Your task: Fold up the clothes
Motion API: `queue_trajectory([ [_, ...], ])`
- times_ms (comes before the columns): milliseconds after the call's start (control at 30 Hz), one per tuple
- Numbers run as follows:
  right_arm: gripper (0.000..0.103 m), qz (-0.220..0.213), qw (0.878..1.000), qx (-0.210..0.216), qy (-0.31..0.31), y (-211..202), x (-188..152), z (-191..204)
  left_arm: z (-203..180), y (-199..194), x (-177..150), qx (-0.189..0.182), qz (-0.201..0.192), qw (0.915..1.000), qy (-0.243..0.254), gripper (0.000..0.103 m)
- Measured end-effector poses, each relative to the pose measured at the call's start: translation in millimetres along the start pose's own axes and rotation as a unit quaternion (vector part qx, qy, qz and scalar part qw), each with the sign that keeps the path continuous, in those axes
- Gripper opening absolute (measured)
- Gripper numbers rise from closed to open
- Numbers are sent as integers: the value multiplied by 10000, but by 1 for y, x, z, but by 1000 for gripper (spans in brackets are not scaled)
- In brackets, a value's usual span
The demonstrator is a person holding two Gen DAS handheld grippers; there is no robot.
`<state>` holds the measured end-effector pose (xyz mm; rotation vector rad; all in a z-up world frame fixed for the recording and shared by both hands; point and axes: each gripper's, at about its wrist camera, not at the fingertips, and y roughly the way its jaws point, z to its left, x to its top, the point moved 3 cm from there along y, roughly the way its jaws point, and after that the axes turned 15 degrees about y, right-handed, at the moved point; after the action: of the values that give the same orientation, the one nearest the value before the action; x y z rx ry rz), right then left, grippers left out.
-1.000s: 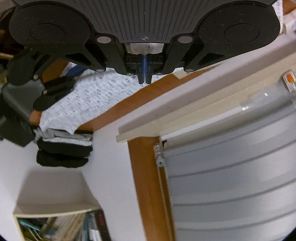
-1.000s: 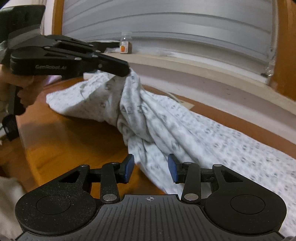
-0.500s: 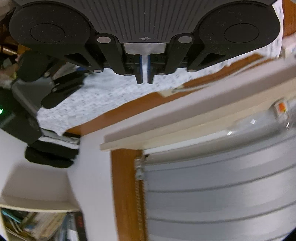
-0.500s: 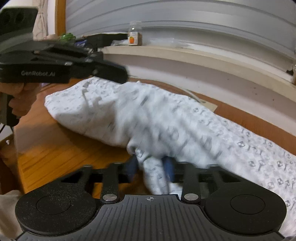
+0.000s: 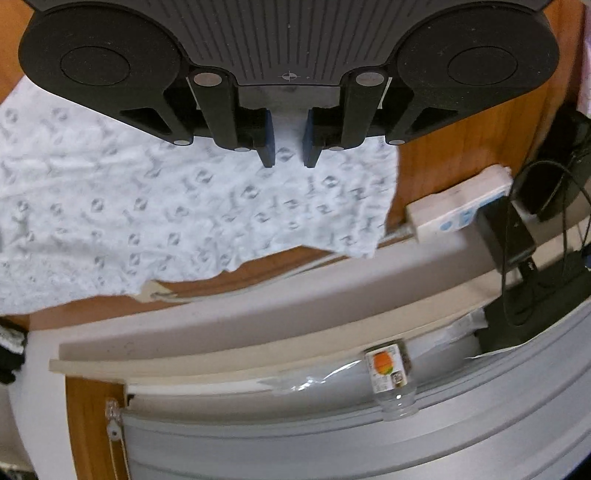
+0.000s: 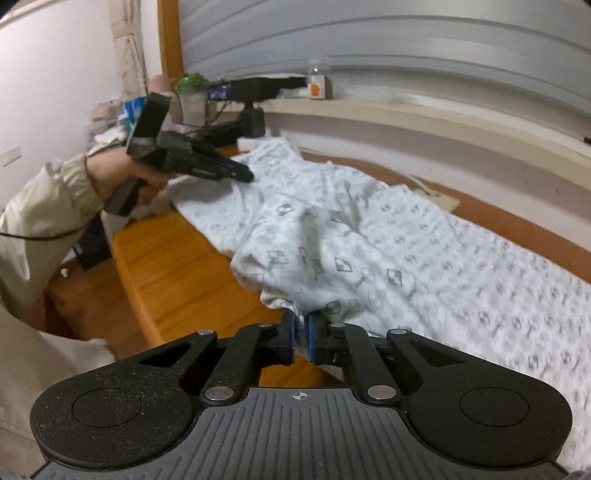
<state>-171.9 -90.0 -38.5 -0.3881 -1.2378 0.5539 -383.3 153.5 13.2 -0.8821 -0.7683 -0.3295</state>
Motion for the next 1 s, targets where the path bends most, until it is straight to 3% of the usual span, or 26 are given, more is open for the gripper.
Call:
queue_trajectory([
  [67,14,-40,10000,-56,30,2,-2,1,3,0,-3,-34,-33,10000,-6,18],
  [133,29,-123,9998,-104,66,8,-2,2,4,1,-2,-54,-32,10000,-25,18],
  [233,38,-263,9995,-143,140,19,0,6,3,2,-1,-36,-9,10000,31,18],
  [300,37,-320,9992,-214,136,28,0,7,4,1,-2,53,31,9999,93,19],
  [367,13,-354,9989,-269,128,32,-2,5,5,-1,-4,180,80,9997,118,19],
  [433,8,-432,9987,-148,244,21,-2,0,10,-3,-8,233,115,9996,61,19],
  [700,5,33,9998,-40,-167,-39,-24,13,13,-8,-13,404,221,9989,106,19],
  [900,2,189,9996,-108,-176,-38,-35,14,8,-11,-13,532,295,9978,280,19],
  [1000,12,20,9999,-166,-1,-36,-29,6,6,-14,-13,564,311,9975,295,19],
])
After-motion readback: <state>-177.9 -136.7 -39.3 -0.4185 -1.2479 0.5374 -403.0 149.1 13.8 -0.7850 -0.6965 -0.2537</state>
